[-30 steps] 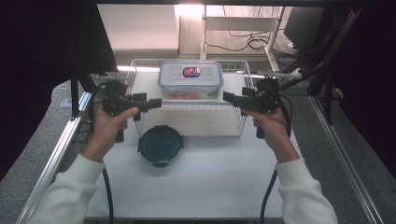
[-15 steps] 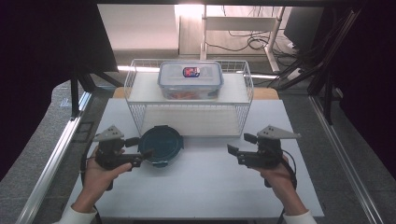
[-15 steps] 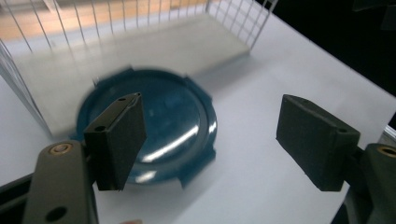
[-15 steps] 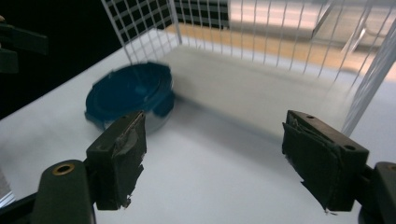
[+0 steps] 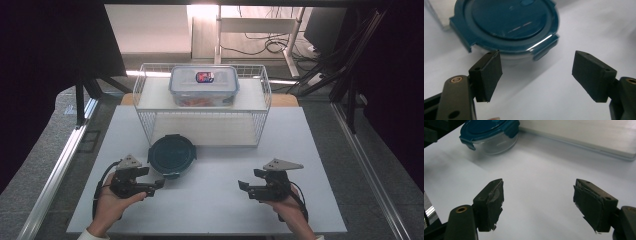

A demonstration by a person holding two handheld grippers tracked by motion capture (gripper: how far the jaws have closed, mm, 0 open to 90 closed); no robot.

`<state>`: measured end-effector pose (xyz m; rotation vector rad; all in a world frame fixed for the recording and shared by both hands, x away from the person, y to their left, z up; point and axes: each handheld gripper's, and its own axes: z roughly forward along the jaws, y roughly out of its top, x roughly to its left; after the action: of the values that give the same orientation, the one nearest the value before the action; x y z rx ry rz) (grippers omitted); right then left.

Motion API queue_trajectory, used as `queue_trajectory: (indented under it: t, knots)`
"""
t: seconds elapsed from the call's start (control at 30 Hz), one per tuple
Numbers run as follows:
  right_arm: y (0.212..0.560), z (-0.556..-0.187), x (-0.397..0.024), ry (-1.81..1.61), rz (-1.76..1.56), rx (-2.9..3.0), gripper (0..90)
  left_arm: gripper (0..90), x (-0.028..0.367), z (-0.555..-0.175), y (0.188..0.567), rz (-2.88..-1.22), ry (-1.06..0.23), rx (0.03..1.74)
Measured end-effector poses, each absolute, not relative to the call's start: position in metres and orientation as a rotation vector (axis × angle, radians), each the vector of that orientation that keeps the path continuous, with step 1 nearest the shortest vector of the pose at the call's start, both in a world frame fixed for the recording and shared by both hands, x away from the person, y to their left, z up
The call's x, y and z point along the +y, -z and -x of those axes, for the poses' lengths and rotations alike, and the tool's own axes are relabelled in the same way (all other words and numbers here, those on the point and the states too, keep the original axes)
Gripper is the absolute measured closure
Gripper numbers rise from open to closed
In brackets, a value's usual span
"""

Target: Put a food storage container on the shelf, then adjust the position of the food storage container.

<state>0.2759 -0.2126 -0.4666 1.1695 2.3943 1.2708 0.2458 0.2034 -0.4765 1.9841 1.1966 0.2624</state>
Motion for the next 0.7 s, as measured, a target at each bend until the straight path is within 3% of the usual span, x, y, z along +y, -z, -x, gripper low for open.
queue_trajectory:
  t: [0.7]
  knots:
    - [0.4706,-0.273,-0.2159,-1.335,-1.192,2.42,24.6,25.1,0.2115,-0.2459,0.4793,-1.961,-0.27,1.217]
